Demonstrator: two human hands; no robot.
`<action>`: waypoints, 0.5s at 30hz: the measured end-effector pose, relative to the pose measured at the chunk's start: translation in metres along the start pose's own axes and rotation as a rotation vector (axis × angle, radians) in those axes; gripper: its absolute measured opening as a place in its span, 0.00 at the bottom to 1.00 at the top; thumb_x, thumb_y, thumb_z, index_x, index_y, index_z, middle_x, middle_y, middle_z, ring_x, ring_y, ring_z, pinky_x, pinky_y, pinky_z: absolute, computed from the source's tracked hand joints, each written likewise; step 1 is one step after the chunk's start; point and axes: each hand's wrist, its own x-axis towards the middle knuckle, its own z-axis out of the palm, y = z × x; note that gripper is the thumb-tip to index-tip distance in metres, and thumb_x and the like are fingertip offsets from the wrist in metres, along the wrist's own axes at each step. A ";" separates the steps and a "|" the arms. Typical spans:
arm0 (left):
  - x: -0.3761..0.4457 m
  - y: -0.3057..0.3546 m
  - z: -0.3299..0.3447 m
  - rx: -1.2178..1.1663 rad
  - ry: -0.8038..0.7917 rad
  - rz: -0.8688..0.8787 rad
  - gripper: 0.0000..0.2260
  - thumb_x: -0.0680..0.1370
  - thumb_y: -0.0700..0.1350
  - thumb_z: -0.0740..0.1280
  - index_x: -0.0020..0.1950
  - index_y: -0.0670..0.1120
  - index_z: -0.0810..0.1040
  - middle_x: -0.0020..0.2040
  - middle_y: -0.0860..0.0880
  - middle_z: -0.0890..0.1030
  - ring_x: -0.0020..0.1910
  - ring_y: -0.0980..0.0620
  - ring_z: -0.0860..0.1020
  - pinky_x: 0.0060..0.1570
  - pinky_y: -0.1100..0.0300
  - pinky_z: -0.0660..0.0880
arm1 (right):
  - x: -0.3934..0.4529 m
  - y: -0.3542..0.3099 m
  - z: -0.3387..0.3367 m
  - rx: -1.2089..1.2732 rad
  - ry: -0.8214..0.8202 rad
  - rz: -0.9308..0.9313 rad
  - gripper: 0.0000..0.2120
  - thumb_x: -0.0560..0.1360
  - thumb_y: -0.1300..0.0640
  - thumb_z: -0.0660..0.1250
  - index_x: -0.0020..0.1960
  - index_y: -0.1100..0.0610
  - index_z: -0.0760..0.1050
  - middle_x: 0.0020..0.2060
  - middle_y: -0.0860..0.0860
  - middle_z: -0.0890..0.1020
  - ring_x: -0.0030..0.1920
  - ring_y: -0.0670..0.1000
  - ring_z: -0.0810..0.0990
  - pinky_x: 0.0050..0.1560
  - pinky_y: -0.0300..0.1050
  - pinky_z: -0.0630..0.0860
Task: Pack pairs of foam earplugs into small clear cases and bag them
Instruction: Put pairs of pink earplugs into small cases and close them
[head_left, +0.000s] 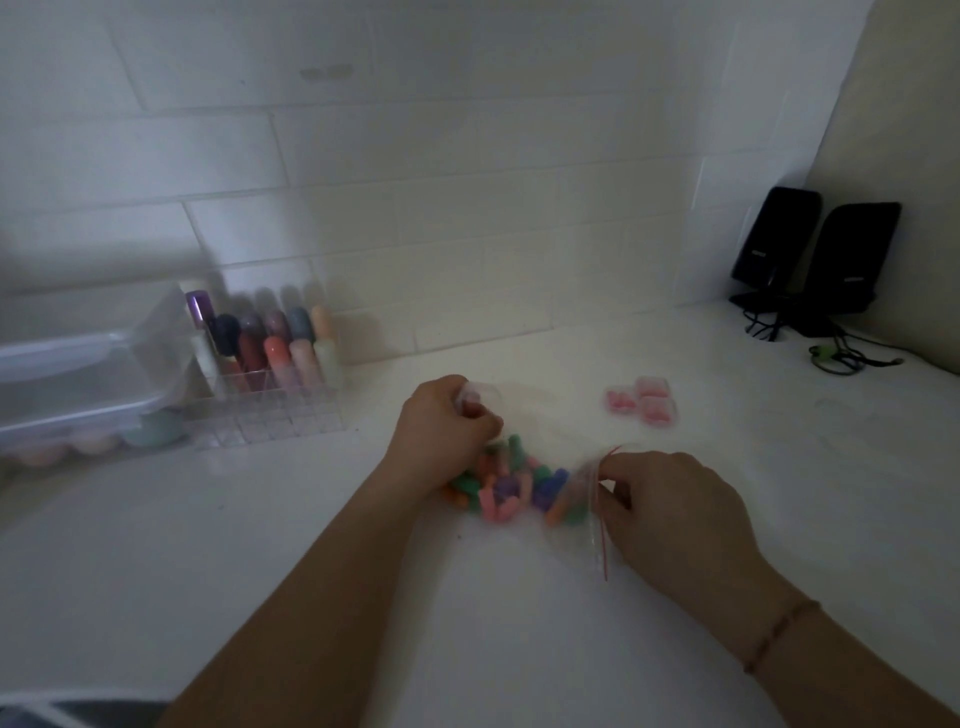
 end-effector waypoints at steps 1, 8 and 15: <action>0.000 0.001 0.000 -0.133 0.010 -0.012 0.11 0.64 0.42 0.71 0.30 0.48 0.68 0.28 0.49 0.73 0.30 0.49 0.73 0.33 0.52 0.72 | 0.001 0.001 0.001 0.007 -0.008 -0.004 0.12 0.78 0.44 0.59 0.59 0.38 0.76 0.37 0.44 0.78 0.44 0.48 0.77 0.39 0.41 0.69; 0.006 0.008 -0.010 -0.967 -0.133 -0.093 0.17 0.73 0.27 0.63 0.34 0.48 0.66 0.35 0.49 0.78 0.36 0.48 0.81 0.42 0.58 0.78 | 0.001 0.005 -0.009 0.023 0.117 -0.014 0.27 0.72 0.29 0.56 0.69 0.32 0.63 0.36 0.43 0.81 0.40 0.45 0.79 0.42 0.41 0.75; 0.009 0.004 -0.008 -1.095 -0.223 -0.037 0.17 0.68 0.25 0.62 0.35 0.48 0.64 0.35 0.48 0.74 0.35 0.48 0.79 0.39 0.62 0.76 | 0.007 0.011 -0.006 0.036 0.202 -0.015 0.10 0.72 0.39 0.67 0.51 0.39 0.81 0.43 0.42 0.75 0.43 0.47 0.76 0.38 0.38 0.65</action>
